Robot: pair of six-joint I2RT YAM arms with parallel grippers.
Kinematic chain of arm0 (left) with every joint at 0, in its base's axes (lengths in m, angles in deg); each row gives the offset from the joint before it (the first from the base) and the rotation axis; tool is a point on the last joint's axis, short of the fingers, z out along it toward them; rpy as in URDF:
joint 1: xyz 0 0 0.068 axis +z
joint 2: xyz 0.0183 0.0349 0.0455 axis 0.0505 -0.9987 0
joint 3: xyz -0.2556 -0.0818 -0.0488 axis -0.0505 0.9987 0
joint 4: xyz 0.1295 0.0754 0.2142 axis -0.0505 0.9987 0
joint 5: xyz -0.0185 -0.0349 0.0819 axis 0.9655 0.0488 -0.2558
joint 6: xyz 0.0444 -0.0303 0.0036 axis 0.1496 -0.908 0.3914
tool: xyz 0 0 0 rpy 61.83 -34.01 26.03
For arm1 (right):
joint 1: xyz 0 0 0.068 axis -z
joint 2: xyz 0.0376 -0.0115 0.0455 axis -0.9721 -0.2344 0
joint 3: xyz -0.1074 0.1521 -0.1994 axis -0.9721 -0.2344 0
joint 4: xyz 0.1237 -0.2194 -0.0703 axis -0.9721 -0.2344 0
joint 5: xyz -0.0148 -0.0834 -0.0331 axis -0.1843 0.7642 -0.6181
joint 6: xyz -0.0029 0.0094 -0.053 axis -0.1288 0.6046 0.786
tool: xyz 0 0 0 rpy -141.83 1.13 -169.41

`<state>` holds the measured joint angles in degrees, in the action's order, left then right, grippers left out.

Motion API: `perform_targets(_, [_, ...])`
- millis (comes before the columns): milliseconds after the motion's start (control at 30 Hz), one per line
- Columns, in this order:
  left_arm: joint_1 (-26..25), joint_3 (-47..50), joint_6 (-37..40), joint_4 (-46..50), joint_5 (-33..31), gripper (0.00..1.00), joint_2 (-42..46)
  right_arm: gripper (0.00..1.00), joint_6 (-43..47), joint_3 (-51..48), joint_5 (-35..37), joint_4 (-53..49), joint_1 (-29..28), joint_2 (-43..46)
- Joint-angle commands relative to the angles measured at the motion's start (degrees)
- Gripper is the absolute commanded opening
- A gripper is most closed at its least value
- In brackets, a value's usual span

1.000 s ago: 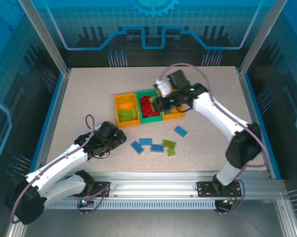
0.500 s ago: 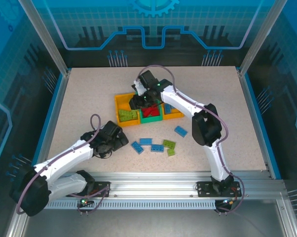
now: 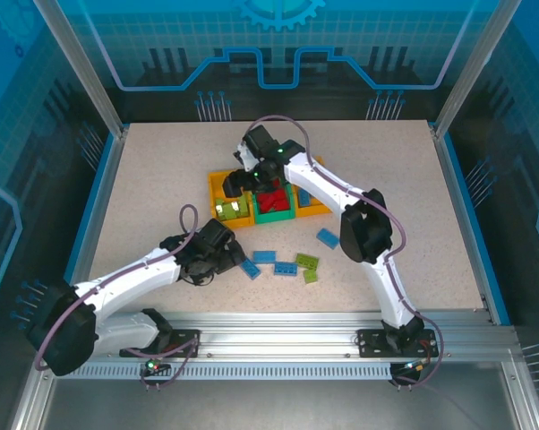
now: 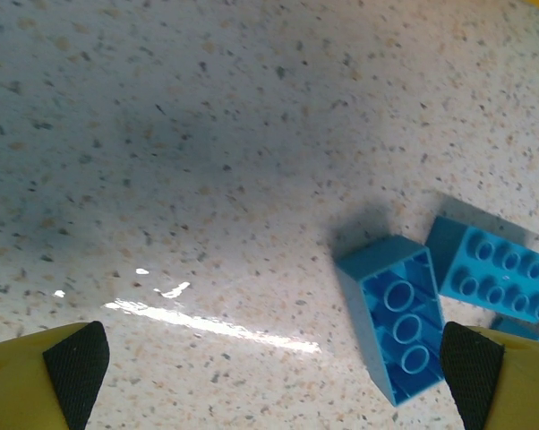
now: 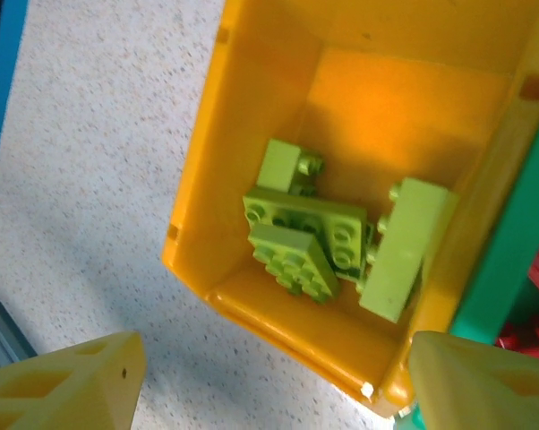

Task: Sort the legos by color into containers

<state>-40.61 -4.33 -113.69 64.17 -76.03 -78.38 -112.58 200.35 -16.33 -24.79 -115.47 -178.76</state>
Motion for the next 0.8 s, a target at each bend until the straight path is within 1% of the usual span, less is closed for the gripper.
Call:
perform_targets(0, [-1.3,-1.7,-1.6,-0.5,1.0,0.99,-0.8,0.79,2.0,-6.4,2.3,-0.9,-0.9,9.5])
perform_targets(100, [-1.1,-0.6,-3.4,0.7,-0.9,0.99,0.2,0.78,3.4,-17.1,6.3,-0.1,-1.2,16.7])
perform_targets(167, [0.1,0.9,-3.9,1.3,-1.7,0.99,2.3,0.77,3.2,-25.4,8.9,1.6,-1.8,22.4])
perform_targets(267, [4.7,3.8,-3.3,1.9,-0.7,0.99,6.6,0.77,3.0,-36.5,12.4,5.2,-4.9,30.0])
perform_targets(367, [9.6,4.9,-1.0,3.5,-0.4,0.99,10.8,0.77,2.4,-43.0,16.5,6.1,-10.6,33.4])
perform_targets(467, [13.0,4.6,1.3,5.2,-0.4,0.99,13.0,0.78,-0.1,-46.6,20.6,7.0,-16.8,33.5])
perform_targets(567, [15.5,4.5,3.1,5.4,0.5,0.99,12.9,0.78,-3.1,-47.9,22.2,9.0,-21.6,31.2])
perform_targets(667, [17.4,4.5,4.3,5.2,1.6,0.99,12.3,0.79,-4.3,-46.2,24.0,8.8,-25.2,26.9])
perform_targets(767, [18.6,4.7,5.0,5.1,2.4,0.99,12.2,0.79,-4.3,-43.8,25.8,8.3,-27.0,22.7])
